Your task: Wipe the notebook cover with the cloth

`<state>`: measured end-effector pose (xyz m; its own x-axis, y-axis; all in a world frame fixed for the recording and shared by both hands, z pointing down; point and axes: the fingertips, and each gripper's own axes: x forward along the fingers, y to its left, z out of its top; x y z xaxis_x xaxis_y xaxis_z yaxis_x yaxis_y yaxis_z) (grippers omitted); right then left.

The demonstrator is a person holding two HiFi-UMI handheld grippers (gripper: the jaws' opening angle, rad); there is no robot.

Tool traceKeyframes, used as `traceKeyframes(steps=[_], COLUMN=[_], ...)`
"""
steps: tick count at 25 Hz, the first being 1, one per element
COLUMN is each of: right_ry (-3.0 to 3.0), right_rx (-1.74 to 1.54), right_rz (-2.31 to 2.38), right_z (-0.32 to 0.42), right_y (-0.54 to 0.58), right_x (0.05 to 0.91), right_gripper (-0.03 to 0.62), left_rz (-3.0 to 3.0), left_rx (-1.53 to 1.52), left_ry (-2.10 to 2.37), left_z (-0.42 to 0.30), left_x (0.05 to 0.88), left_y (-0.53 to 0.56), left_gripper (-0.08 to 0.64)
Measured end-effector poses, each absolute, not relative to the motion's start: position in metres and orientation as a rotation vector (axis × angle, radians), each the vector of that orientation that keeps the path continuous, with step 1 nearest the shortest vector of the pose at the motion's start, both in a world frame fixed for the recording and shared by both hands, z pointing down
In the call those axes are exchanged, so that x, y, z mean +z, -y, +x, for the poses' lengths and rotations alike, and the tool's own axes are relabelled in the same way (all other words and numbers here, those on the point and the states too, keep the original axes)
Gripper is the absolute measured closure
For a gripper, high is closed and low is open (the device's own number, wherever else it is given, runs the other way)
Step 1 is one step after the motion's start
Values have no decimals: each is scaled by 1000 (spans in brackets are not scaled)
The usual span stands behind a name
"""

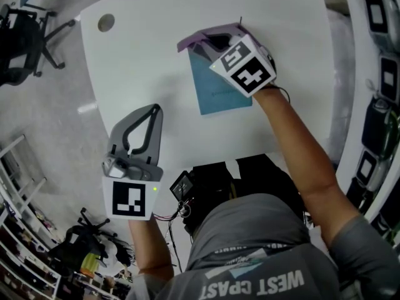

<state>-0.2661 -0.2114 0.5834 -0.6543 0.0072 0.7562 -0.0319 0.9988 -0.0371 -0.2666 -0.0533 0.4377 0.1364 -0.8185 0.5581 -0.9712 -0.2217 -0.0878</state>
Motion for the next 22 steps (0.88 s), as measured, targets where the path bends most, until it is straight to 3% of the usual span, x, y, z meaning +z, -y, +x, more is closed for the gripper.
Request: traceKeyframes(steps=[22], right_ry=[2267], right_rx=[168], right_rz=[355], right_z=[-109], right_y=[293], right_x=[573], right_gripper=[541], left_rz=[2227], left_rx=[789], left_ry=[1766], left_z=[-220], left_x=[390], left_y=[75], left_gripper=[557])
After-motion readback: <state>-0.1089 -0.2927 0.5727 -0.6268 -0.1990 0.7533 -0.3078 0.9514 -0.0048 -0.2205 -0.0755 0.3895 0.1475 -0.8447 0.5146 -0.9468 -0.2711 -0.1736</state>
